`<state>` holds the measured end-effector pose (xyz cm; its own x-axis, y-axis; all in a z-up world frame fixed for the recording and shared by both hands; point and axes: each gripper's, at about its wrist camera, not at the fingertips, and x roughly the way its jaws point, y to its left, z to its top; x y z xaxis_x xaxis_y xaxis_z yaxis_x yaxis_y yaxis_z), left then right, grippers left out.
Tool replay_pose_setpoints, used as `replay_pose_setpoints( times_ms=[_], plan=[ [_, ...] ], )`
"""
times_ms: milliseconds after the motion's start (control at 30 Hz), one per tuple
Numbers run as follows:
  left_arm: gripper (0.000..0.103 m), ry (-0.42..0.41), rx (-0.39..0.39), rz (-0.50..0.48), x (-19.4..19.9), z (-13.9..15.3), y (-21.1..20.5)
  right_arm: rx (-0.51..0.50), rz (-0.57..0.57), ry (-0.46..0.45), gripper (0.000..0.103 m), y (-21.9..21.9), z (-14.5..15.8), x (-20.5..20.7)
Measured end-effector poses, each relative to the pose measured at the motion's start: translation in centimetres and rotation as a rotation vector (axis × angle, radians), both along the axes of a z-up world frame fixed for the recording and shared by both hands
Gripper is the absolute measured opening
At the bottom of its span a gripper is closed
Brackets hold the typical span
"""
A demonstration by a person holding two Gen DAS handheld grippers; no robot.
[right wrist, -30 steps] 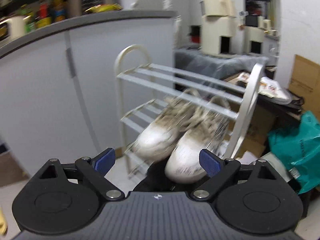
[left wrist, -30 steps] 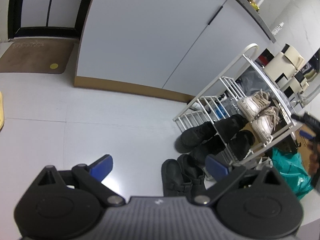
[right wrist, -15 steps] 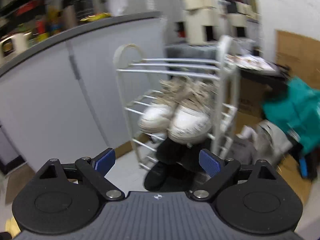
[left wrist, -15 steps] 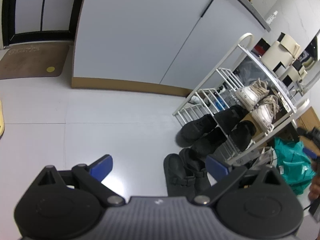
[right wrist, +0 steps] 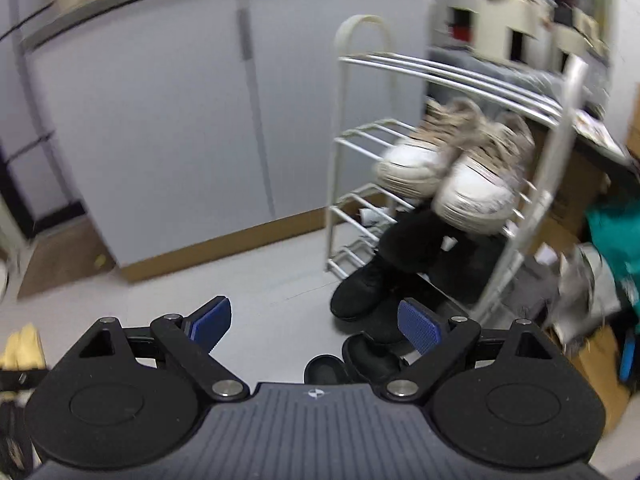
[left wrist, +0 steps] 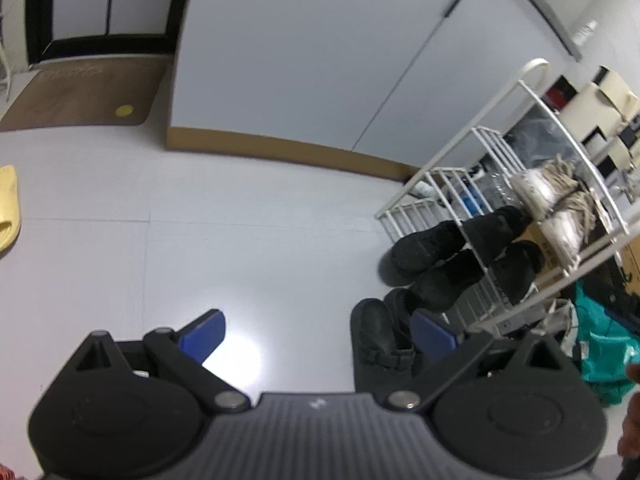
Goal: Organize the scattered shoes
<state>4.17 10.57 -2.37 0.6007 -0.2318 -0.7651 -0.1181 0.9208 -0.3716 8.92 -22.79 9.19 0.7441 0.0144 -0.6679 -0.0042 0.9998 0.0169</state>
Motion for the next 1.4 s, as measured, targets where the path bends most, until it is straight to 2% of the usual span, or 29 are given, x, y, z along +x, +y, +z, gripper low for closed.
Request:
replay_pose_setpoints(
  times_ms=[67,200,333,500,633,900,1033,1133,1400],
  plan=[
    [0.101,-0.006,-0.005,0.015,-0.2,0.1,0.2,0.030,0.051,0.028,0.094,0.7,-0.2,0.1],
    [0.100,-0.011,-0.016,0.040,-0.4,0.1,0.4,0.057,0.076,0.039,0.094,0.7,-0.1,-0.2],
    [0.101,-0.013,0.063,0.073,0.1,-0.3,0.5,0.055,0.075,0.034,0.094,0.4,0.3,-0.5],
    [0.101,0.002,0.087,0.069,0.4,-0.8,0.5,0.062,0.063,0.058,0.094,-0.7,0.0,0.1],
    [0.101,0.012,0.088,0.063,0.5,-1.0,0.2,0.045,0.067,0.115,0.094,-1.3,-1.2,0.8],
    [0.101,0.006,0.075,0.044,0.6,-0.9,-0.6,-0.003,0.084,0.144,0.094,-1.0,-2.4,1.2],
    [0.100,0.004,0.102,0.026,0.8,-1.1,-0.9,-0.026,0.141,0.148,0.094,-0.3,-2.9,1.5],
    [0.101,0.016,0.084,0.032,1.0,-1.3,-0.6,-0.031,0.170,0.157,0.094,0.0,-3.3,1.8],
    [0.100,0.025,0.072,0.040,1.2,-1.5,-0.4,-0.105,0.182,0.239,0.094,0.9,-6.3,3.6]
  ],
)
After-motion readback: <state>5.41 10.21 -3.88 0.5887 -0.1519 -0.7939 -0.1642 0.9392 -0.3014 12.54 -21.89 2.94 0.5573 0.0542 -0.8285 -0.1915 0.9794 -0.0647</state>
